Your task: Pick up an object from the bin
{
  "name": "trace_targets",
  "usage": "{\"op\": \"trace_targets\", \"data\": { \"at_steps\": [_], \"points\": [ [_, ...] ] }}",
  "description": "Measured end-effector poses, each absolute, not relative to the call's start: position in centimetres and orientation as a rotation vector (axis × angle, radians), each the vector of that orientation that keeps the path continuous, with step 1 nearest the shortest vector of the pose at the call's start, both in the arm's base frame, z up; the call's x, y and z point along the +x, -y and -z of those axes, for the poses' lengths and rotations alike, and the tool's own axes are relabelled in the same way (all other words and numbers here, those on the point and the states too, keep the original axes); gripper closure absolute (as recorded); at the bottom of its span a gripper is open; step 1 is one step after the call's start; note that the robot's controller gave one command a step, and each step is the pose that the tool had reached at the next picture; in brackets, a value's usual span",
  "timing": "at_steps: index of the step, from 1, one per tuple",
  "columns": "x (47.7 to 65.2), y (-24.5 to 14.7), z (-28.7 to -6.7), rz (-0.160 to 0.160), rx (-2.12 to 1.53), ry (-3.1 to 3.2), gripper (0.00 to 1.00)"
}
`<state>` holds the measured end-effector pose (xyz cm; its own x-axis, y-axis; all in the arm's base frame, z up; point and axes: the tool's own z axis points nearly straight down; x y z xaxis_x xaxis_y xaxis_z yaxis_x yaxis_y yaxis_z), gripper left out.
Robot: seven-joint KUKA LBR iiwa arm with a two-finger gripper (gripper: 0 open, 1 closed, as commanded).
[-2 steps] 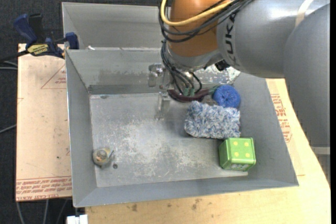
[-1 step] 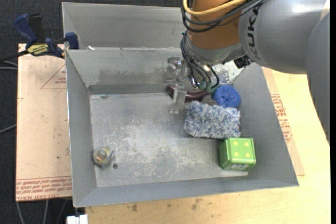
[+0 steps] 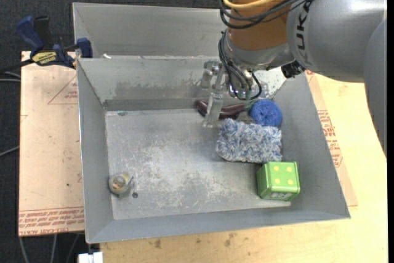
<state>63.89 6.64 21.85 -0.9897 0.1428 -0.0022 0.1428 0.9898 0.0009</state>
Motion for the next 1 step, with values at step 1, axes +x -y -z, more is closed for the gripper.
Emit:
{"op": "trace_targets", "data": {
  "at_steps": [1],
  "points": [
    [64.13, -1.32, -22.64, -0.003, 0.084, -3.136, 0.0]
  ]
}}
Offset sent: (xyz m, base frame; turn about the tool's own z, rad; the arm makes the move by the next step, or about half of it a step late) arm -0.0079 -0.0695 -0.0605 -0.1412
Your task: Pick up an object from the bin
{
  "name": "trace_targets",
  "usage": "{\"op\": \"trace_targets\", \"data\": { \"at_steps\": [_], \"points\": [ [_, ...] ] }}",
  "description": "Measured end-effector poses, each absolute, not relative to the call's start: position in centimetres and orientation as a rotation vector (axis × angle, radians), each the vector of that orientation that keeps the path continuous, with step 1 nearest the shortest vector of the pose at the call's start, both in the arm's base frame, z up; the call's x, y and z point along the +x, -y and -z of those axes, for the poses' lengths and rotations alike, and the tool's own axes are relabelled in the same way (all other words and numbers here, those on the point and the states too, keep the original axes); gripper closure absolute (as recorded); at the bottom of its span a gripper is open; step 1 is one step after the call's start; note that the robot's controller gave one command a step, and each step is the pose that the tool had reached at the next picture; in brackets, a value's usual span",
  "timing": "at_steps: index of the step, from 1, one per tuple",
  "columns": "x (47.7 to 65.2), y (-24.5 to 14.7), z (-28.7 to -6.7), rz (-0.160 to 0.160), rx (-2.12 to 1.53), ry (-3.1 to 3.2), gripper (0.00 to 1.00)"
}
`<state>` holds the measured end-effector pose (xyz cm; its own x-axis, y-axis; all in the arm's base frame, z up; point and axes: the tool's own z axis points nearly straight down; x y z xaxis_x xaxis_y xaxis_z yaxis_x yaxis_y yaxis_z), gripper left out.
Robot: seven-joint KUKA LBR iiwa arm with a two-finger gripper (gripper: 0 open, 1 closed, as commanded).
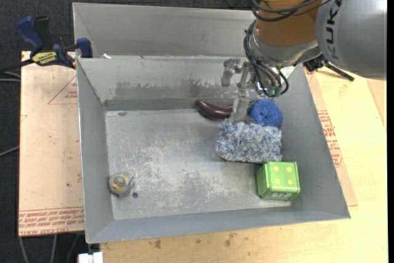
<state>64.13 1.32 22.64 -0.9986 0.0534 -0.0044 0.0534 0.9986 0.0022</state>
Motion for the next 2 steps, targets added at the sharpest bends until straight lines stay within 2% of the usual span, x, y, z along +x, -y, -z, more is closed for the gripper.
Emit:
{"op": "trace_targets", "data": {
  "at_steps": [1, 2],
  "points": [
    [63.7, 0.8, -18.5, 0.003, 0.042, -3.133, 0.0],
    [57.3, 4.7, -13.7, -0.002, -0.054, -3.142, 1.0]
  ]
}}
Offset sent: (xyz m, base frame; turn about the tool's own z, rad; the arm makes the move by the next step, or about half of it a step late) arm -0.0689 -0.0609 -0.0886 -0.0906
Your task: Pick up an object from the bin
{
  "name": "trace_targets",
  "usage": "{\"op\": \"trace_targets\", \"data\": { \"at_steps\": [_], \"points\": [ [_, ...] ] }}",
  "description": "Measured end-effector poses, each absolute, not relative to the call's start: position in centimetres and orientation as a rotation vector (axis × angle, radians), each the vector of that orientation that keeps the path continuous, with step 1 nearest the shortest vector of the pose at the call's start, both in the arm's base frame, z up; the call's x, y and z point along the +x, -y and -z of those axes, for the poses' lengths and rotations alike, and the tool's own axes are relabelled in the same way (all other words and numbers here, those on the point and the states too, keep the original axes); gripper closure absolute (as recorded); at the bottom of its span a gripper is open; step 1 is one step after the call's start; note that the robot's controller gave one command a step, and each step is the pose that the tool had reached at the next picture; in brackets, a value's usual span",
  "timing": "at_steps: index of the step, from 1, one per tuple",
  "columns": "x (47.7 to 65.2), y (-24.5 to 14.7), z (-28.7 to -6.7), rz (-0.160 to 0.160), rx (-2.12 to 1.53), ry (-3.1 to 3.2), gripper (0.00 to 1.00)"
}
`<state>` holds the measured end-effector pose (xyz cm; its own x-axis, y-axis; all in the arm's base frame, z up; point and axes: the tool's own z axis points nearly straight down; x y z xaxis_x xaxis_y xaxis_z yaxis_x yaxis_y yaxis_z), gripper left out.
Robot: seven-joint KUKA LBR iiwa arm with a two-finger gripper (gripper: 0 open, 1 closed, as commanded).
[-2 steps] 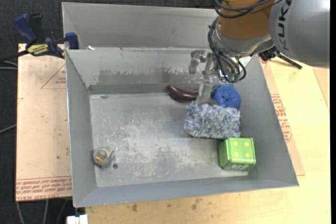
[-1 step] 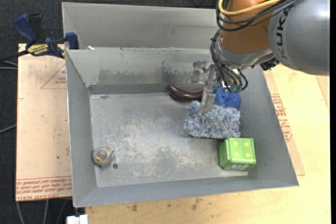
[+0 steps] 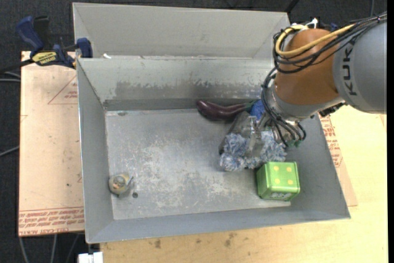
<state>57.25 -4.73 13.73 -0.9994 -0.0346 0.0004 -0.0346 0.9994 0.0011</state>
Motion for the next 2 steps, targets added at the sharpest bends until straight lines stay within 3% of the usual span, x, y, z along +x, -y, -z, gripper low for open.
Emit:
{"op": "trace_targets", "data": {
  "at_steps": [1, 2],
  "points": [
    [57.3, 4.7, -13.7, 0.002, 0.054, 3.141, 1.0],
    [57.4, 6.3, -21.7, 0.001, 0.051, 3.144, 1.0]
  ]
}}
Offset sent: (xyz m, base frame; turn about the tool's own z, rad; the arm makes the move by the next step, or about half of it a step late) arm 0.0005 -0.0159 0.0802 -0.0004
